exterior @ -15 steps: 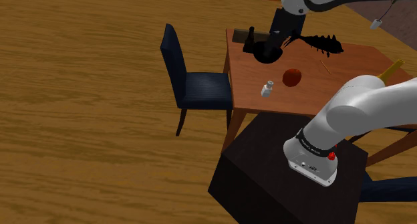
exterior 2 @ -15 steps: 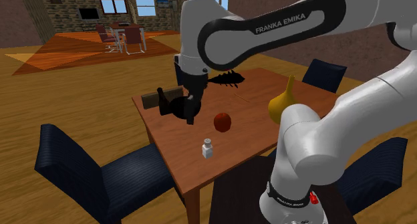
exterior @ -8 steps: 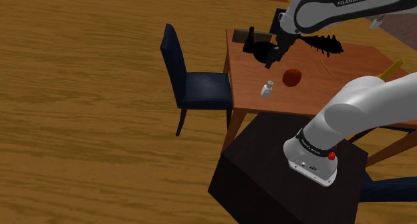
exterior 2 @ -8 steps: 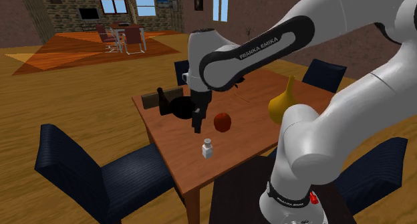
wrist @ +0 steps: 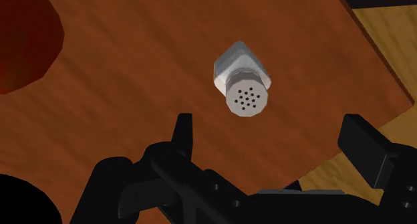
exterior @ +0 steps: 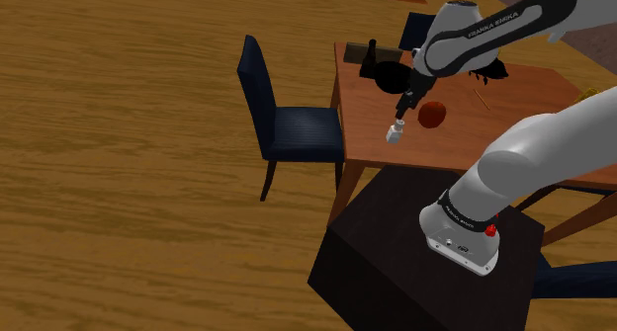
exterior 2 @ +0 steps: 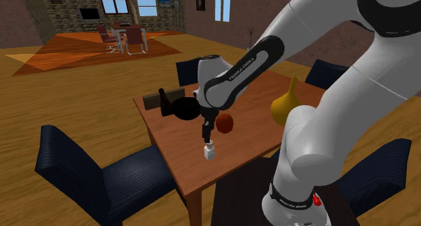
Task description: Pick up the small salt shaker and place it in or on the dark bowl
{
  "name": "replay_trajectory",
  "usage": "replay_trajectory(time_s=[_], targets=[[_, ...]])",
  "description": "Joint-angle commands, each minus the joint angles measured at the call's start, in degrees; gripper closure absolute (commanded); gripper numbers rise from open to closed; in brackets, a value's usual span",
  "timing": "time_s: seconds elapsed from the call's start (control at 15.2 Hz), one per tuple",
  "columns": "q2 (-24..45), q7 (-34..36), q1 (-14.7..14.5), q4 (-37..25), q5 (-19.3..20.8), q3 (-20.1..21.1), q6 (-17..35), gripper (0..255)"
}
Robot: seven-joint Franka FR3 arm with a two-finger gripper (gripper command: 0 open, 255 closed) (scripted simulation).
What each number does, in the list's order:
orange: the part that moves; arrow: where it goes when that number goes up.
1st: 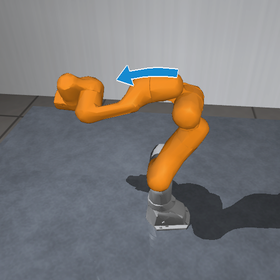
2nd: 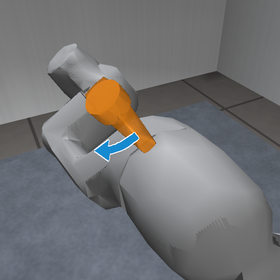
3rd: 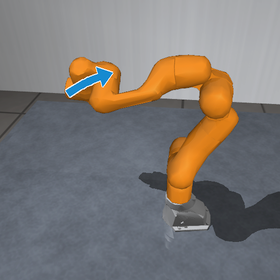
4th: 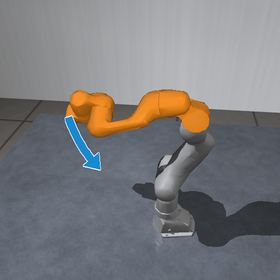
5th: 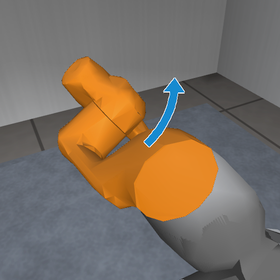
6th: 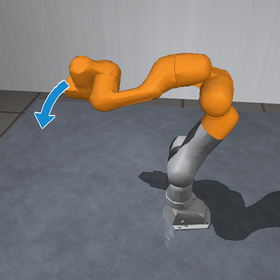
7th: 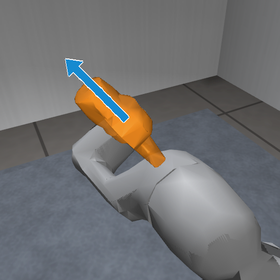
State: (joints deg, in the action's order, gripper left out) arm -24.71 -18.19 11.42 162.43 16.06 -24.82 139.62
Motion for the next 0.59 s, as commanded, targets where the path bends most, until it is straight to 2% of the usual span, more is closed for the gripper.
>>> replay_trajectory(time_s=[0.0, 0.4, 0.53], targets=[[3.11, -0.91, 0.01, 0.56, 0.12, -1.28, 3.51, 0], [9.31, -1.95, -1.22, 1.57, -1.07, -2.86, 10.65, 0], [9.96, -2.11, -1.38, 1.64, -1.28, -3.01, 11.35, 0]])
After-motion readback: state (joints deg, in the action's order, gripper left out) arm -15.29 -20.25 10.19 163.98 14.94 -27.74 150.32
